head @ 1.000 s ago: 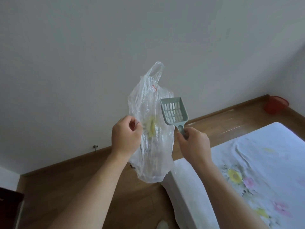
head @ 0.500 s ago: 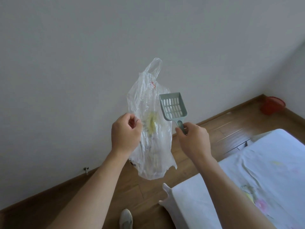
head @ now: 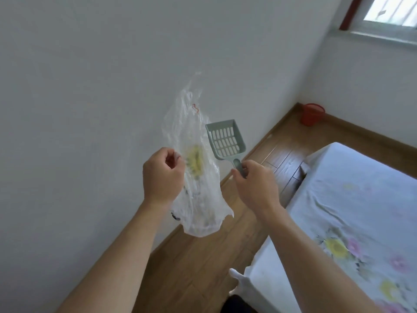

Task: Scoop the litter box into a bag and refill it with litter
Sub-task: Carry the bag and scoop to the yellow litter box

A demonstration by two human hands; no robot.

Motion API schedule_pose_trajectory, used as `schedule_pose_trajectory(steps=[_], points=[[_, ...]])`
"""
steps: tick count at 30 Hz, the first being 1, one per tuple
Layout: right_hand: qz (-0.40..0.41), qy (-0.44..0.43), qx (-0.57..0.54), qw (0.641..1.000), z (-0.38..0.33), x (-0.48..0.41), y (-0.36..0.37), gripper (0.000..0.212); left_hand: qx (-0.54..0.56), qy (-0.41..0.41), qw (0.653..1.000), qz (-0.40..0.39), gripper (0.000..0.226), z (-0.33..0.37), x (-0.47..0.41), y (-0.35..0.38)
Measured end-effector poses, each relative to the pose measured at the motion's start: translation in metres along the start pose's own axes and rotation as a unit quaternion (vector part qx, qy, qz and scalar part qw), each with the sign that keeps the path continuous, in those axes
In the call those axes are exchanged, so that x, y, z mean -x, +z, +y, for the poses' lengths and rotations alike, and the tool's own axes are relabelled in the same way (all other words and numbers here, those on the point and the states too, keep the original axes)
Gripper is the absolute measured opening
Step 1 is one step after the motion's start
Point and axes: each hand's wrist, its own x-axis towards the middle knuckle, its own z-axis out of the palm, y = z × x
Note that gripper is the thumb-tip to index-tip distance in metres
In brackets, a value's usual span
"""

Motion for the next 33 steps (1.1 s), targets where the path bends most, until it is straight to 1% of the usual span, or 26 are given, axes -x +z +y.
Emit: schedule_pose_trajectory(steps=[6,10,15,21,33], points=[[0.059,0.053,0.005,0.997,0.016,-0.045,-0.004,0.019,0.025,0.032,0.997,-0.062,0.018,0.009,-0.051,0.047],[0.081,0.064,0.015,0.995,0.035,-0.087,-0.003,0.017,0.034,0.049,0.994,-0.092,0.018,0.016,-0.085,0.09],[0.106,0.086,0.002,0.991,0.057,-0.151,-0.006,0.017,0.03,0.059,0.991,-0.113,0.016,0.026,-0.137,0.146],[0.132,0.094,0.003,0.987,0.081,-0.225,-0.022,0.018,0.044,0.079,0.988,-0.129,0.015,0.06,-0.197,0.212],[0.19,0.162,0.036,0.968,0.126,-0.348,-0.042,0.022,0.09,0.114,0.969,-0.202,0.016,0.097,-0.295,0.341]])
